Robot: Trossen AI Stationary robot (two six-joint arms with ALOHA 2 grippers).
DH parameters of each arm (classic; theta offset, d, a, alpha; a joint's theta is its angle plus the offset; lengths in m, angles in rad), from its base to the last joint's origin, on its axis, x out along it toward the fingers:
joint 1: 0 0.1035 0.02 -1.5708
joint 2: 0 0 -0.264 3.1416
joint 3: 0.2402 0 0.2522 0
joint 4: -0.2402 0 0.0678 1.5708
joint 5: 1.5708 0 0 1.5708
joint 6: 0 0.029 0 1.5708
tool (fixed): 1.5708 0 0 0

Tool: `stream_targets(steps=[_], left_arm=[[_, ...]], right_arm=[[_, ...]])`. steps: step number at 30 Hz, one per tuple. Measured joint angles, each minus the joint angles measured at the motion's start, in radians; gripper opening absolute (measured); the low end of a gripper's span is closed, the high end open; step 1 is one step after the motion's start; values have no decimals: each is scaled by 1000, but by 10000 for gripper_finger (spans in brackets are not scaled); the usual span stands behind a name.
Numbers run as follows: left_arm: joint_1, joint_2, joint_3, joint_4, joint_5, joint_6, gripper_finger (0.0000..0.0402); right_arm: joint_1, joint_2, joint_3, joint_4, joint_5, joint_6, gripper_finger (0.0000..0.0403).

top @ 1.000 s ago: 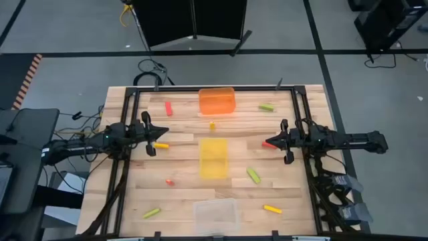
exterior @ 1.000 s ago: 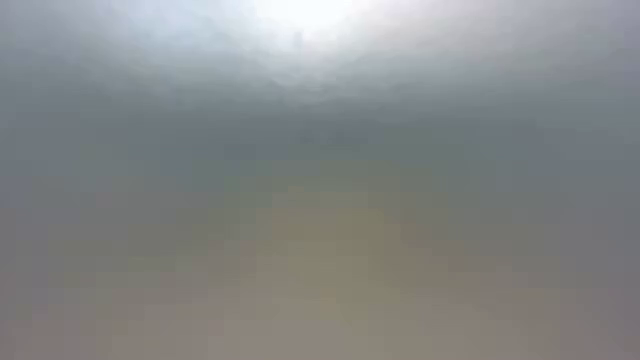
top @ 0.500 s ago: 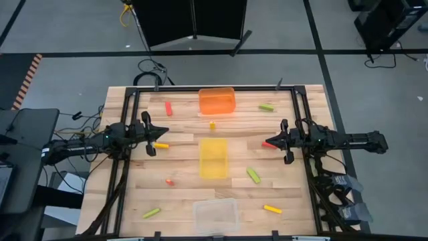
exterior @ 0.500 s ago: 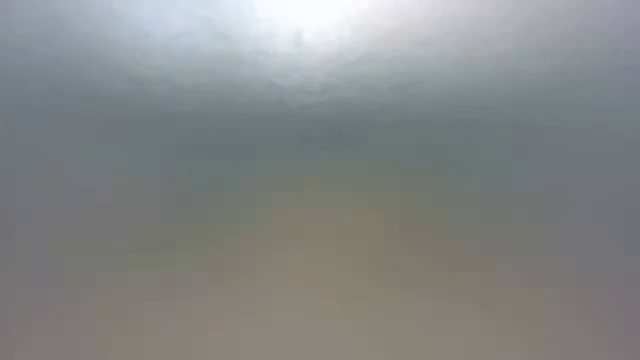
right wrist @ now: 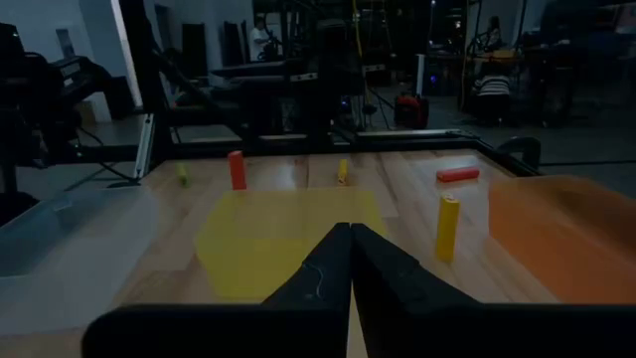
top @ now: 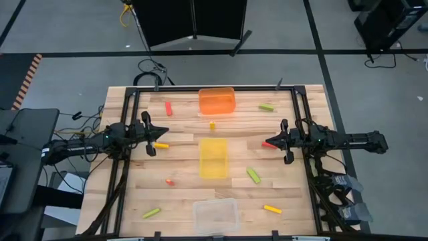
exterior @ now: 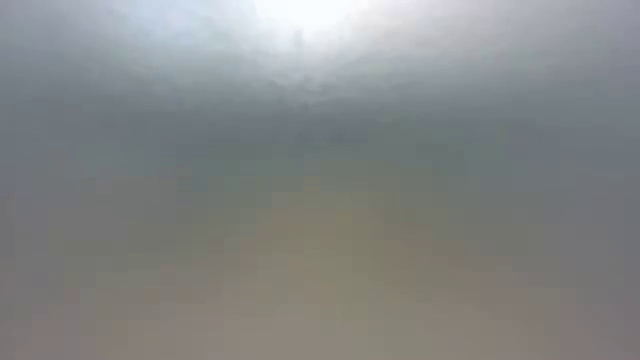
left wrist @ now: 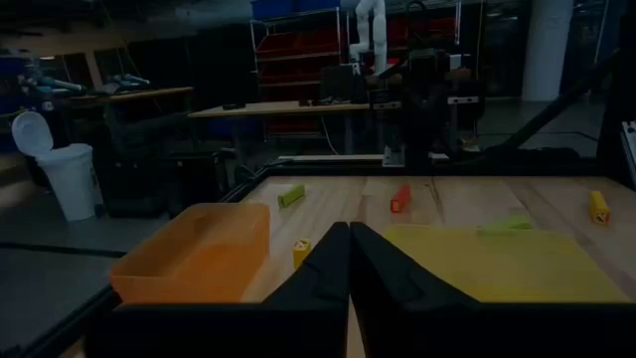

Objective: Sort blocks

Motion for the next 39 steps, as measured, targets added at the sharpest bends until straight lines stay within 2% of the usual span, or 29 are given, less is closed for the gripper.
stream_targets(steps=[7,11,14,16,20,24,28,32,35,39], left_arm=[[0,0,0,0,2,-13,15],[0,0,0,2,13,-263,15],[0,5,0,35,-19,-451,15],[0,15,0,69,-25,-491,15],[0,43,0,133,51,-475,15],[4,95,4,146,0,-548,15],[47,173,82,18,-159,-645,15],[130,300,223,-233,-200,-670,22],[202,425,322,-415,-230,-682,33],[312,594,421,-469,-249,-659,51]], right_arm=[[0,0,0,0,0,0,23],[0,0,0,0,0,0,23],[0,0,0,0,0,0,23],[0,0,0,0,0,0,23],[0,0,0,0,0,0,23],[0,0,0,0,0,0,23],[0,0,0,0,0,0,23],[0,0,0,9,8,0,23],[0,0,0,97,67,-1,23],[0,0,0,231,90,-1,23]])
